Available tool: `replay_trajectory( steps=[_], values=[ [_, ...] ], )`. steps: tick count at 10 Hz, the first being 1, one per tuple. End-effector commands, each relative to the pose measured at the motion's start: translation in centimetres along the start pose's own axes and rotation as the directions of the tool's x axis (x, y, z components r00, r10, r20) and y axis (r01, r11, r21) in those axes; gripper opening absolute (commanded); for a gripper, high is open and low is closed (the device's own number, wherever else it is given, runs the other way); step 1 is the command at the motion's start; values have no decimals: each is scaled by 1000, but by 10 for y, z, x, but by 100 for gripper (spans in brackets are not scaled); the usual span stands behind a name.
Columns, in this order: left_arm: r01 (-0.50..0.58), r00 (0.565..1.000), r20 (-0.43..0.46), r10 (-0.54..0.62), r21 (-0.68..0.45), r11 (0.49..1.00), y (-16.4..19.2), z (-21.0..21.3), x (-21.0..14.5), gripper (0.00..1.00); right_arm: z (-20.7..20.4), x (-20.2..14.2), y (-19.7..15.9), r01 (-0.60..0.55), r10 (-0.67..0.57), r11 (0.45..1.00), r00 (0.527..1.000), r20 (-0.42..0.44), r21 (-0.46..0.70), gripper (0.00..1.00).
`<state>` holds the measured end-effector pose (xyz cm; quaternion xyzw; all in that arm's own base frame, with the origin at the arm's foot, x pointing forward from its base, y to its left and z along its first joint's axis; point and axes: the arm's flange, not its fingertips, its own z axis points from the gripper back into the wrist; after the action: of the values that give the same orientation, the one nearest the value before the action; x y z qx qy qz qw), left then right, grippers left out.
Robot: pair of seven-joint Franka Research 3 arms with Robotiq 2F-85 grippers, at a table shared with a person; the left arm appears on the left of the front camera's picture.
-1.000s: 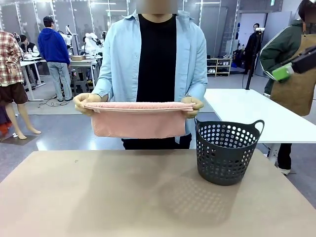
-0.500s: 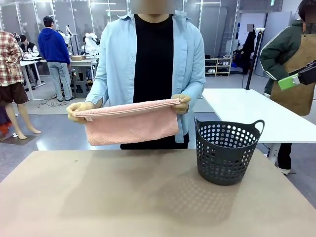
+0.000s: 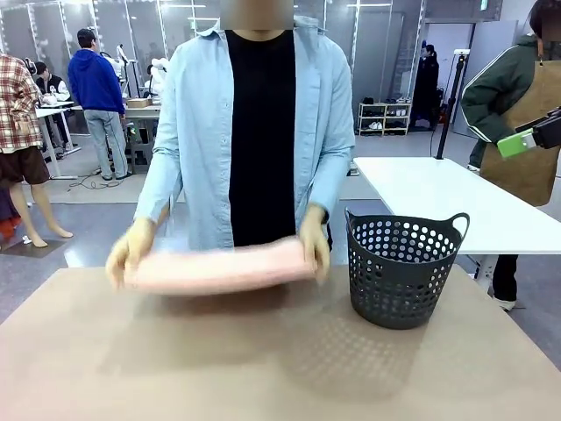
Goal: Fold the towel.
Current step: Release the end of the 100 cm Hotel Towel you were holding, then pick up the 100 cm Hotel Towel and place it on the left side of the table.
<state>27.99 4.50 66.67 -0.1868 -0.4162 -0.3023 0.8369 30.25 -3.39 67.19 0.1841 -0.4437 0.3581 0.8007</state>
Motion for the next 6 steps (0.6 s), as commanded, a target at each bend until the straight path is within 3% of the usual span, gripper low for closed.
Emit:
replay_trajectory(
  steps=[1,6],
  values=[
    [-4,1000,-2,4,6,1000,-1,3,2,100,1,0,0,2,-2,1000,1000,0,-4,100],
    [-4,1000,-2,4,6,1000,-1,3,2,100,1,0,0,2,-2,1000,1000,0,-4,100]
  ],
)
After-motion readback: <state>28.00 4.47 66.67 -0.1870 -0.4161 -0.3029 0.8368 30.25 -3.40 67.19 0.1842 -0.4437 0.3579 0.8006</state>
